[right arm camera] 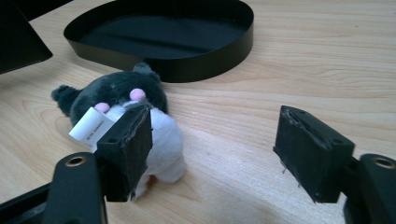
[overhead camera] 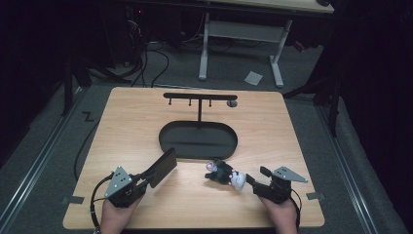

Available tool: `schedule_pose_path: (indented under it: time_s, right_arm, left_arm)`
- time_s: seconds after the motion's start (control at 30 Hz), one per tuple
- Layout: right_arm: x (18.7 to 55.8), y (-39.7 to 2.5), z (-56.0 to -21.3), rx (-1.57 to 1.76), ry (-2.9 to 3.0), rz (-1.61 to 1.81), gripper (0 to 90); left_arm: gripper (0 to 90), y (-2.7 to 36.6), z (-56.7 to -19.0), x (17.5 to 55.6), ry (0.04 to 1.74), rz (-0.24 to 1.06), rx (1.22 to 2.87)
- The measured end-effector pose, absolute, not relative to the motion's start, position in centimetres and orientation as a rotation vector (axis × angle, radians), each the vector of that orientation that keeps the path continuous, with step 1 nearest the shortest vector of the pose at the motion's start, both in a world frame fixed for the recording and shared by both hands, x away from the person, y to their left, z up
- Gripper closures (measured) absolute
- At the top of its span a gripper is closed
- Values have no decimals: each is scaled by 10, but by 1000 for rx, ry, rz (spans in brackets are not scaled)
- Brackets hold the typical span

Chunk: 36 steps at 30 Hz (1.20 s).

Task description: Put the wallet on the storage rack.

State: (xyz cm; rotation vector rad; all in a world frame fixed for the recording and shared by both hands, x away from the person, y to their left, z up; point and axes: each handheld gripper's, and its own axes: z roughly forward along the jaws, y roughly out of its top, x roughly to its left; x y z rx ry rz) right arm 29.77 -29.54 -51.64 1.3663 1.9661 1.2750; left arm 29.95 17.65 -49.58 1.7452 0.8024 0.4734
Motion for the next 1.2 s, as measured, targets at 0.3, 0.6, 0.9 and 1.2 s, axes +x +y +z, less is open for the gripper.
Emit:
schedule_pose_path:
  time_s: [0.3,0.6,0.9,1.2]
  right_arm:
    - [295,-292,-514,1321,1946,1233,234]
    - [294,-295,-514,1327,1932,1240,224]
    - [294,-301,-513,1339,1917,1254,224]
    - [294,-301,-514,1342,1922,1254,224]
  left_arm:
    - [792,176,-490,301,816,491,1713]
    - [792,164,-475,314,820,505,1706]
    - [793,143,-472,337,825,490,1699]
    - [792,120,-470,358,809,490,1715]
